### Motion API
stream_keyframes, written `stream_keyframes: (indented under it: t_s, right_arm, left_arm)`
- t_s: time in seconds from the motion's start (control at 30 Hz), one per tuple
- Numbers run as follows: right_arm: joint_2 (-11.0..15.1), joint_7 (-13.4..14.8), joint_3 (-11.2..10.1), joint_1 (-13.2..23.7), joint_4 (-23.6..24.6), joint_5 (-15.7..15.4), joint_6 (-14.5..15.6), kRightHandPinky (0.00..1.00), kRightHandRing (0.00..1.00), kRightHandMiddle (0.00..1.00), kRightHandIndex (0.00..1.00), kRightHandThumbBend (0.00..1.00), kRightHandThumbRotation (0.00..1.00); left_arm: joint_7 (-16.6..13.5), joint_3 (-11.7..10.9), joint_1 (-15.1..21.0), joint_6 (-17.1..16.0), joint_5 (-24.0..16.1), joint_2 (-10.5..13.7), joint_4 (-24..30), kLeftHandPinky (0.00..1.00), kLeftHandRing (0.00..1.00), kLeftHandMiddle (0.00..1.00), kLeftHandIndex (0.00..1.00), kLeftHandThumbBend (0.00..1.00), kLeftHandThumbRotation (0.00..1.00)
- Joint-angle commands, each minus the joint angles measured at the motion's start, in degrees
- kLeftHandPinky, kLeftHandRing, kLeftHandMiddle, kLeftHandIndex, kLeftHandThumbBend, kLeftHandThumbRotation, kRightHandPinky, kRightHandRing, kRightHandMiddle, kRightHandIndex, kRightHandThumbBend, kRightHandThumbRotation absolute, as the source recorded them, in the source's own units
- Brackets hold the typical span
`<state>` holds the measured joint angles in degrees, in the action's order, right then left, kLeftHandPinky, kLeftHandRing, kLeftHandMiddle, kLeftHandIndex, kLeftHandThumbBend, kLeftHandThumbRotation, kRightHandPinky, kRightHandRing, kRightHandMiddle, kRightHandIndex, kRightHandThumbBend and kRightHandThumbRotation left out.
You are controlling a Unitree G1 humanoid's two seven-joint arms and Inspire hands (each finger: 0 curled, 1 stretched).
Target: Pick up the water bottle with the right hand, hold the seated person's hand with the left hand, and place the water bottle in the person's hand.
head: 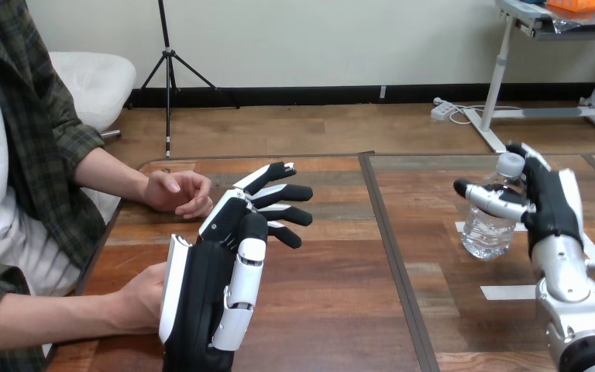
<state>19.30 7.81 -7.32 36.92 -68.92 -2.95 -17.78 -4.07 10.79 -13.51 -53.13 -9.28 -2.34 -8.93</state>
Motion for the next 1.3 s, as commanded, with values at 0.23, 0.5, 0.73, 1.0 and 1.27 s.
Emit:
stream_keyframes:
  t_s: [0.23,0.5,0.73,1.0,1.27]
  right_arm:
    - [-4.29,-4.95,-6.57,1.44,-0.98,8.63,0.08,0.9,0.9,0.91,0.91,0.65,0.0]
    - [-5.3,-5.02,-9.0,2.03,-1.26,11.62,1.38,0.9,0.89,0.9,0.9,0.64,0.0]
    - [-5.89,-5.15,-10.0,2.22,-1.25,12.95,1.65,0.9,0.88,0.89,0.89,0.64,0.0]
    - [-5.66,-4.1,-8.39,1.95,-1.47,10.57,1.06,0.9,0.87,0.88,0.89,0.62,0.0]
    - [-5.81,-3.55,-7.85,1.71,-1.19,9.64,0.55,0.87,0.85,0.86,0.88,0.62,0.0]
  left_arm:
    - [-0.02,1.04,-2.32,-0.79,0.18,-0.89,1.76,0.46,0.6,0.68,0.77,0.17,0.94]
    - [0.0,0.97,-2.1,-0.96,0.05,-0.76,1.5,0.46,0.6,0.68,0.77,0.17,0.94]
    - [-0.08,0.95,-1.92,-1.14,0.02,-0.87,1.28,0.46,0.6,0.68,0.76,0.17,0.94]
    - [-0.04,1.01,-1.97,-1.02,0.14,-0.89,1.34,0.45,0.59,0.68,0.76,0.17,0.94]
    - [-0.1,0.96,-2.01,-1.16,0.25,-0.93,1.29,0.45,0.59,0.68,0.76,0.16,0.94]
